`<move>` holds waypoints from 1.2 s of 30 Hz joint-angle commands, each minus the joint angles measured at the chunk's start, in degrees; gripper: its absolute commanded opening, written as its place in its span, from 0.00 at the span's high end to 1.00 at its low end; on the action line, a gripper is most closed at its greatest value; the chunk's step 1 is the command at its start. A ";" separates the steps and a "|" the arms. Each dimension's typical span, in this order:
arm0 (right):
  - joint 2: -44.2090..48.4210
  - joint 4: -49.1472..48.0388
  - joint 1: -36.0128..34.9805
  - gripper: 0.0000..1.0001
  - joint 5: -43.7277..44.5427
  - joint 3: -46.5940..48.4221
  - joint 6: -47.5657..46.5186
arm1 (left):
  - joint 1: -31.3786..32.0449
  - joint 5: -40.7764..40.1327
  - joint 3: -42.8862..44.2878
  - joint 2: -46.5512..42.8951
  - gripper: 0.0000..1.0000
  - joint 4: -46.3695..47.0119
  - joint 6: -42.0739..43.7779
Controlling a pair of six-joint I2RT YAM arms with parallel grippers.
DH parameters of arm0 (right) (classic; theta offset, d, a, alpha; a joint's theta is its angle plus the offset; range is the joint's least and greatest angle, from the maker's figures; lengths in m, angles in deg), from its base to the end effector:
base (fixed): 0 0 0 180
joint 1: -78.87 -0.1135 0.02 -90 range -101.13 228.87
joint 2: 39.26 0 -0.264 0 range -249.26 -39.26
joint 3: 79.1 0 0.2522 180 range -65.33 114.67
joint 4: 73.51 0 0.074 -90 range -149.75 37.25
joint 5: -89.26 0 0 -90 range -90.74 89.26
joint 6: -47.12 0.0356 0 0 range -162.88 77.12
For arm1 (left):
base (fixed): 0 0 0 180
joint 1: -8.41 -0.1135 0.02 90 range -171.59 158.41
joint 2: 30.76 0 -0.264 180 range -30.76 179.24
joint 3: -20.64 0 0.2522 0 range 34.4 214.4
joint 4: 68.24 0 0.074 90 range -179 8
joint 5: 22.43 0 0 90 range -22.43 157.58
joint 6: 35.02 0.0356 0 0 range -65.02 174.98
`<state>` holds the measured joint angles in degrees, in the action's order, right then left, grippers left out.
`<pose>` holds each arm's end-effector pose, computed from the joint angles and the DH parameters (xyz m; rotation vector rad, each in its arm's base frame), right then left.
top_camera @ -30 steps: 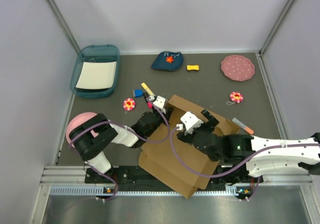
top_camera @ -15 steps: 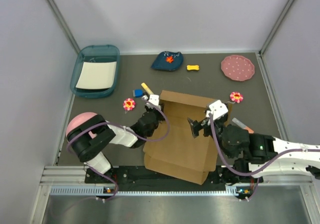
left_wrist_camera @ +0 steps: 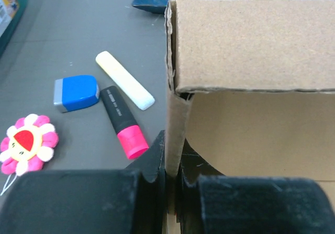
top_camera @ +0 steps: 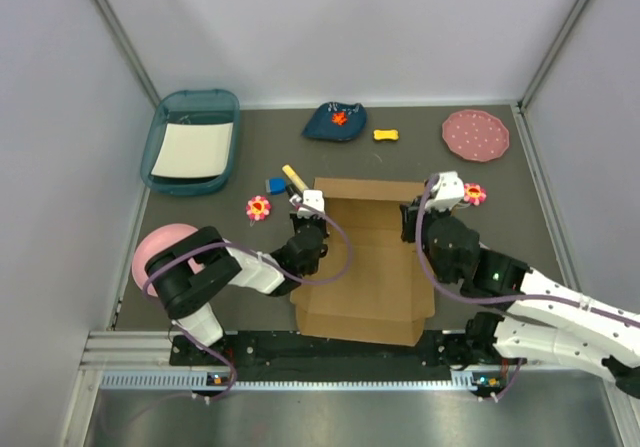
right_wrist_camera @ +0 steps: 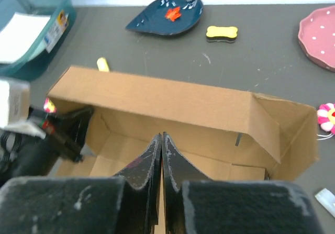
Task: Fold the paper box
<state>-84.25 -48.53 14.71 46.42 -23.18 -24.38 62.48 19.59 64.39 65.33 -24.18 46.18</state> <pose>0.1003 0.1472 0.3241 -0.1223 1.7424 0.3104 0.1968 -0.2265 0.1623 0.0460 1.6679 -0.1112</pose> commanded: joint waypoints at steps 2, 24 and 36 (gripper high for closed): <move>-3.25 -4.46 11.32 1.00 -12.87 1.62 6.01 | -0.01 -8.61 2.78 1.11 1.00 -6.22 0.72; 2.46 0.65 15.11 0.32 4.26 -7.43 -2.25 | -0.89 0.43 7.70 -0.38 1.00 -24.24 0.36; -5.89 -10.51 24.34 0.43 -1.89 -5.94 -4.35 | -2.47 9.93 13.15 -0.29 1.00 -34.96 0.18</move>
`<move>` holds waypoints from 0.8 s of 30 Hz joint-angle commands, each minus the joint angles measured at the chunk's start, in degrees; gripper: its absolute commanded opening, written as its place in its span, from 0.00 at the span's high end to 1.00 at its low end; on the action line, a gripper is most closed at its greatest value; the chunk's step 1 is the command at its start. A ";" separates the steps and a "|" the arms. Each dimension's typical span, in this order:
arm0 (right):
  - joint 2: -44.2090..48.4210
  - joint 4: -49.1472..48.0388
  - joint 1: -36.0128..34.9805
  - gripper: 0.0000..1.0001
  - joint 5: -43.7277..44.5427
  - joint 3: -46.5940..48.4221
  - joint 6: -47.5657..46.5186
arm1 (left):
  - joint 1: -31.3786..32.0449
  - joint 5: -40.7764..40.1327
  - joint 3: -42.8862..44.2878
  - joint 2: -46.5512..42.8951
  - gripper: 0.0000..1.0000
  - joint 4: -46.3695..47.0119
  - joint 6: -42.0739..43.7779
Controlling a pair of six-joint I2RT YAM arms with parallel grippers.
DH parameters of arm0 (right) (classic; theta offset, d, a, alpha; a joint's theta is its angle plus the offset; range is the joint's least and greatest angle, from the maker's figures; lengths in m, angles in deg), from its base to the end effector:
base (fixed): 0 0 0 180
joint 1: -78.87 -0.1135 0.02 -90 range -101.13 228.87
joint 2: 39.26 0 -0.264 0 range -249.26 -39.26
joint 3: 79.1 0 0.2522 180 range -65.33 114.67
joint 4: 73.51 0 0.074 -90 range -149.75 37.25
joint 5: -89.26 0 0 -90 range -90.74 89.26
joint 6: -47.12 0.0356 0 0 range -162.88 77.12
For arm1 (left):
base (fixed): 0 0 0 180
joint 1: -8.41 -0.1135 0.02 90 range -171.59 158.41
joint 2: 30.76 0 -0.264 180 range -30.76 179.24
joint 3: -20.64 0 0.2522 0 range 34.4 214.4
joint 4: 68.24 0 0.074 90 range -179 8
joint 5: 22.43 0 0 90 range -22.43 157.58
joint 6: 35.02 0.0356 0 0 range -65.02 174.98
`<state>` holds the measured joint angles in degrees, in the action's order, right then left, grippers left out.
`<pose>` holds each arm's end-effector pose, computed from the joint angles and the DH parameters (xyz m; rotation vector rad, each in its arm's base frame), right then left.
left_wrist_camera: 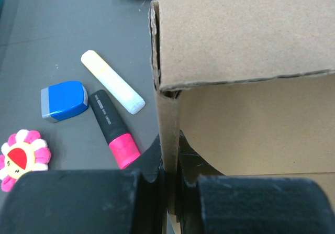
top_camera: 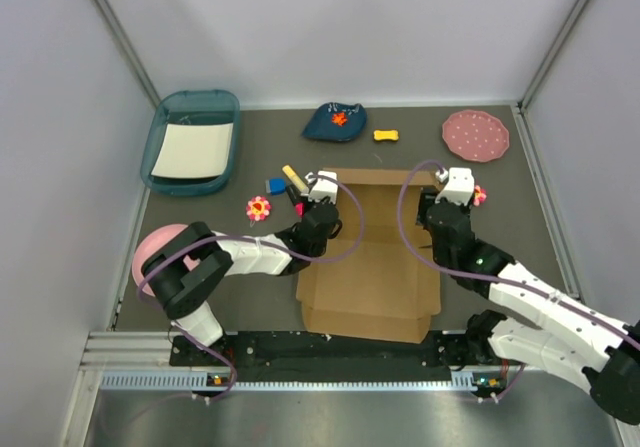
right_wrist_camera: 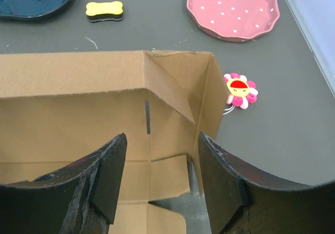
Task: Fold the paper box
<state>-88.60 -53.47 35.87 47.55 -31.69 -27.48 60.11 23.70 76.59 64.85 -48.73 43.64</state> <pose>0.1575 0.1106 0.2687 0.0965 1.8212 -0.1083 0.2261 -0.2465 0.1809 0.1421 1.8164 -0.0382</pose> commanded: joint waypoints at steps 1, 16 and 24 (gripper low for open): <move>-2.50 -5.58 3.80 0.44 -3.46 2.82 -1.68 | -0.11 6.00 0.96 0.01 1.00 -10.51 2.72; -6.20 -4.96 7.76 0.62 -7.86 2.39 1.38 | -0.64 6.88 0.87 -0.08 1.00 -11.30 2.10; -9.28 -5.49 8.55 0.81 -10.76 3.09 4.55 | -0.64 6.88 0.43 -0.34 1.00 -11.13 1.32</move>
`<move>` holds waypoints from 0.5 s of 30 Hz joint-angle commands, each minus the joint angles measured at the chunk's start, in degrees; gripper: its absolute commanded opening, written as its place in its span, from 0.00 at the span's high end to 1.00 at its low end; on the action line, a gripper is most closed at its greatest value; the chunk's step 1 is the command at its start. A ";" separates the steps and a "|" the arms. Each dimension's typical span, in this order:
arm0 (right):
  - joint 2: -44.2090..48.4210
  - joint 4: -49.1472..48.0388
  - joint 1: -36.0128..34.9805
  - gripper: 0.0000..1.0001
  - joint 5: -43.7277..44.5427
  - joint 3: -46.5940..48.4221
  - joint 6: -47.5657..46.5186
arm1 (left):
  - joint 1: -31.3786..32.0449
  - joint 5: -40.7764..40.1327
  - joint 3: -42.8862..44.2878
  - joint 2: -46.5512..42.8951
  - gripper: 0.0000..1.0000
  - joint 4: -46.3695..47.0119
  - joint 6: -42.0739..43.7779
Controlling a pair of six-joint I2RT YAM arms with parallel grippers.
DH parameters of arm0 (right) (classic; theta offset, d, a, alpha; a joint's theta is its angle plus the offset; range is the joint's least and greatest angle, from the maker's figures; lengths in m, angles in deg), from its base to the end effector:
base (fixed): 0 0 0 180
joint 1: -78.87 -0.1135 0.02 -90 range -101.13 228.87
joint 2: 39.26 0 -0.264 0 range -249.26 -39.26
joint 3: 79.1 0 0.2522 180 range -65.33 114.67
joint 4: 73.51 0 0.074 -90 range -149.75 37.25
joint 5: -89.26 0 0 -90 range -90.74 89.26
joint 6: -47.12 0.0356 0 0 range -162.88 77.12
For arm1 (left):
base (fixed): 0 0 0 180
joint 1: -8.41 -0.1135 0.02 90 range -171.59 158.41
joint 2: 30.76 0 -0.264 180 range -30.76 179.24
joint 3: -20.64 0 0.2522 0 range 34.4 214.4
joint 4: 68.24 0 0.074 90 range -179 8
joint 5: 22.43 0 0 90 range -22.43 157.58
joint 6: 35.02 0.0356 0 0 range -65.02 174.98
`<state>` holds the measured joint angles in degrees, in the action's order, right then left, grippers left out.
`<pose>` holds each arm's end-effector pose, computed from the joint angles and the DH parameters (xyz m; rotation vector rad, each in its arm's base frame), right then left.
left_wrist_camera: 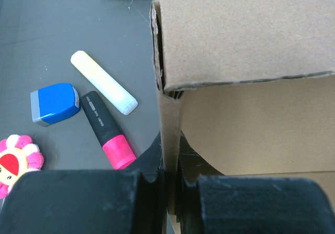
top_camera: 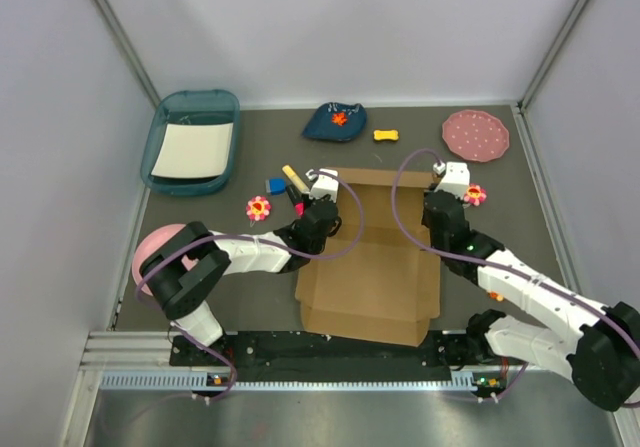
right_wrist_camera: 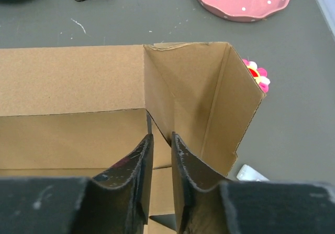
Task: Fold the paper box
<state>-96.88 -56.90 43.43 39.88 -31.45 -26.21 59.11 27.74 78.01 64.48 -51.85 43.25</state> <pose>0.1905 0.1072 0.2476 0.1170 1.9154 -0.1143 0.2314 -0.2467 0.1845 0.1819 1.8476 -0.0778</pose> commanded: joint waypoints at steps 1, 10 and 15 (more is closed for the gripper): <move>-1.52 -2.15 1.07 0.85 -3.44 2.94 4.68 | 0.37 2.83 -1.08 0.03 1.00 -8.00 1.62; -0.56 -2.41 1.08 1.00 -10.47 1.98 16.09 | 0.37 1.95 -2.31 -0.23 1.00 -7.39 0.39; -0.21 -5.22 1.25 1.00 -16.45 0.48 21.30 | 0.45 1.60 -2.05 0.21 1.00 -7.74 0.13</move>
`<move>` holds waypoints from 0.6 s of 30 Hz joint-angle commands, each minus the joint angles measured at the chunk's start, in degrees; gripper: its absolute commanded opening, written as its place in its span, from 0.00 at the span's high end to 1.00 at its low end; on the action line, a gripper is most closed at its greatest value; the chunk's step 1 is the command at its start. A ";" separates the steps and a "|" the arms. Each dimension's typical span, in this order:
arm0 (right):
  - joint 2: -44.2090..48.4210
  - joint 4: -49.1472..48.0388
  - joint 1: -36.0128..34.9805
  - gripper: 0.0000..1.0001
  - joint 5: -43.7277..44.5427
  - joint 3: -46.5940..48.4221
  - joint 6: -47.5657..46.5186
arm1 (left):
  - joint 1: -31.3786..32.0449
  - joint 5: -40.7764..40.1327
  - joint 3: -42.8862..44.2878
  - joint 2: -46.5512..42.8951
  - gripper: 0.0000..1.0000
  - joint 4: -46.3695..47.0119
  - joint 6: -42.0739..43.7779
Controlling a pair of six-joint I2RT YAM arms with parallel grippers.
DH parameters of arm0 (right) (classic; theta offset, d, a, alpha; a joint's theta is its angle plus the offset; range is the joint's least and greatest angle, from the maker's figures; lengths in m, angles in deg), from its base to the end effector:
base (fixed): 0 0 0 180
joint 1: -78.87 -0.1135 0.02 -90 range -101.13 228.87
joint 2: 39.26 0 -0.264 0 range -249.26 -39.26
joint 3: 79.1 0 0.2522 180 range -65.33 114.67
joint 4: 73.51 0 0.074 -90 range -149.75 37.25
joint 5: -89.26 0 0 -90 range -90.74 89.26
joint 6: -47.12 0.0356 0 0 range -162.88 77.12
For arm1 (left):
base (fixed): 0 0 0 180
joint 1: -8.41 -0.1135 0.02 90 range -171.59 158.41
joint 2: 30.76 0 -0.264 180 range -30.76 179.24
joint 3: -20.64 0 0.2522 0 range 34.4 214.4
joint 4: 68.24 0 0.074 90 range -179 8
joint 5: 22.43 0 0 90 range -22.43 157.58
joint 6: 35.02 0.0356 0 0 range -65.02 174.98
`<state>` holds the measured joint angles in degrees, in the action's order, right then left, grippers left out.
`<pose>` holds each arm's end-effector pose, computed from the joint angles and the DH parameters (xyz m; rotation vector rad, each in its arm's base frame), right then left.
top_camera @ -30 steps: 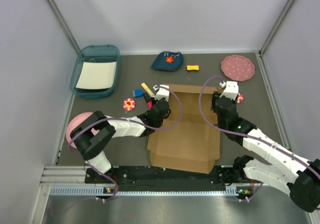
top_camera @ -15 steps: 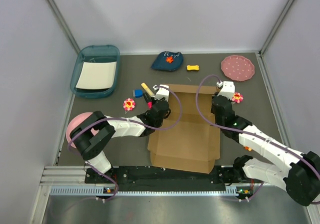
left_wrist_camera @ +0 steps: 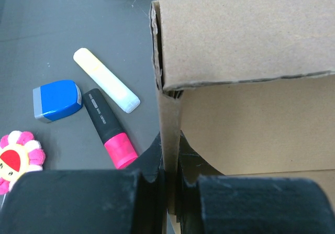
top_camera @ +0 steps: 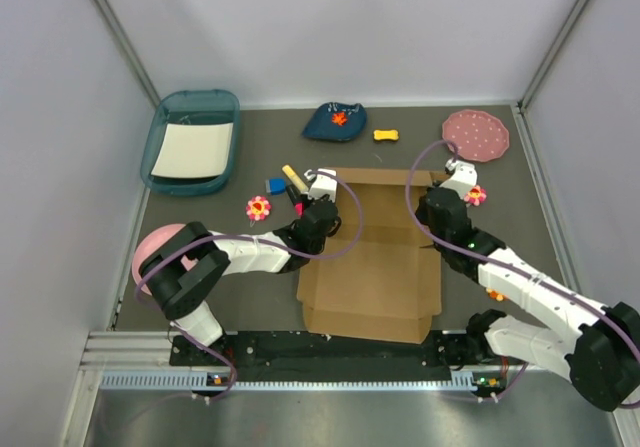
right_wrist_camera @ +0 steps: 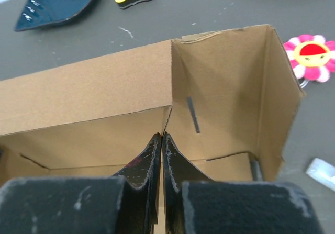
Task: Fold the paper box
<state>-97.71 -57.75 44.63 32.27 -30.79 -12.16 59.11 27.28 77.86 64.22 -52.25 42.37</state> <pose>0.1957 0.1097 0.2487 0.2965 1.9267 0.1653 0.2308 -0.2456 0.1846 0.1648 1.8510 -0.0780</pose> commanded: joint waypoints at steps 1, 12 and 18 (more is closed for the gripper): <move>0.89 -4.37 -0.04 1.00 -9.19 -0.44 7.68 | 0.46 1.97 -1.80 0.38 1.00 -7.43 0.91; 13.36 12.13 0.05 0.56 -1.82 0.96 2.94 | 0.37 -1.89 -0.22 0.91 1.00 -12.35 -1.46; 22.59 18.03 -0.13 0.56 -0.58 -5.71 6.01 | 0.10 -1.72 2.68 1.09 1.00 -18.94 -4.53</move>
<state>-79.09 -45.71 44.79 29.72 -32.71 -8.35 59.09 24.99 79.89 64.22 -57.36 38.83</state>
